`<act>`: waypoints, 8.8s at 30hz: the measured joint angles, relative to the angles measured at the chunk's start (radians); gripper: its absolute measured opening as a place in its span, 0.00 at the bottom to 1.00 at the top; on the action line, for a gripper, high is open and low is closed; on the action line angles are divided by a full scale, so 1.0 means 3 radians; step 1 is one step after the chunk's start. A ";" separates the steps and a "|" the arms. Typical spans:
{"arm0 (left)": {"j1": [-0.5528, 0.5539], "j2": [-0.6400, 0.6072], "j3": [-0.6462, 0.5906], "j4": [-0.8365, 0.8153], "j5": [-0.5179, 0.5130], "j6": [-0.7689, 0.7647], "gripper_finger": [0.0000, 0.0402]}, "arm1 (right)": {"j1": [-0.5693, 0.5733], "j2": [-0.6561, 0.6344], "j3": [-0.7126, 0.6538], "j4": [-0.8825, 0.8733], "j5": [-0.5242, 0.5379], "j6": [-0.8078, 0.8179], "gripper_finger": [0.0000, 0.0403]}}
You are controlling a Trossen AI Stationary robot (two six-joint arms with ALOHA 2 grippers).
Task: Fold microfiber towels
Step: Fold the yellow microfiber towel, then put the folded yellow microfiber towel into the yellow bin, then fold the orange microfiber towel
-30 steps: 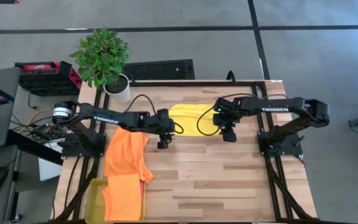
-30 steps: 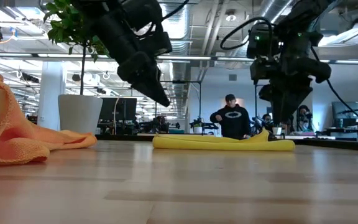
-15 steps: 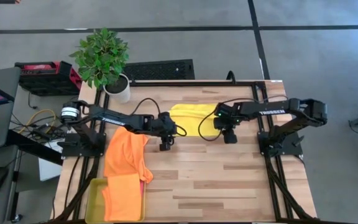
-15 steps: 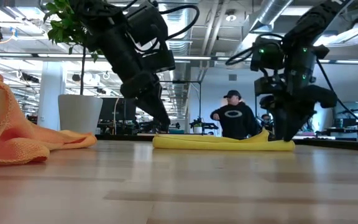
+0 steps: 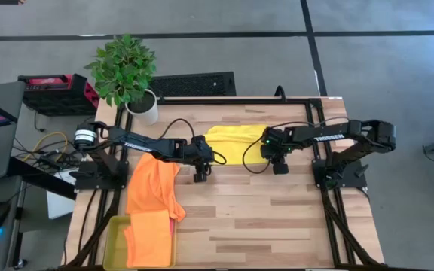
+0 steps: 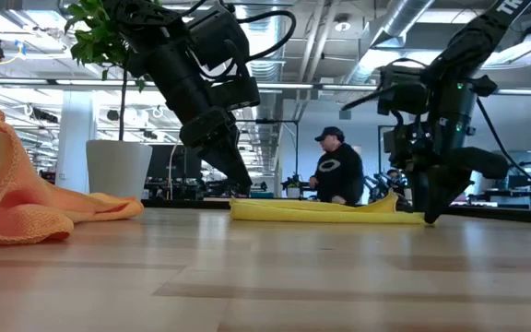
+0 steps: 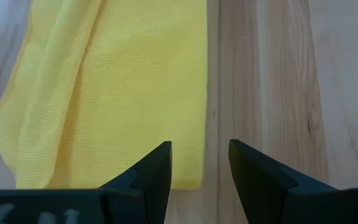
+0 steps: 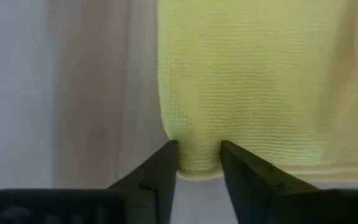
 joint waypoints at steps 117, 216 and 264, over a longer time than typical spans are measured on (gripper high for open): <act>-0.0025 -0.0266 -0.0287 -0.0315 -0.0212 0.0440 0.38 | 0.0326 0.0420 0.2409 0.0055 -0.0293 0.0041 0.56; -0.3454 -0.1290 -0.0278 -0.1246 0.0788 -0.5081 0.00 | 0.0298 0.0436 0.2406 -0.0367 -0.0289 0.0621 0.56; -0.3195 -0.2206 -0.0278 -0.2269 -0.0468 -0.6654 0.34 | 0.0354 0.0436 0.2406 -0.0309 -0.0494 0.0534 0.56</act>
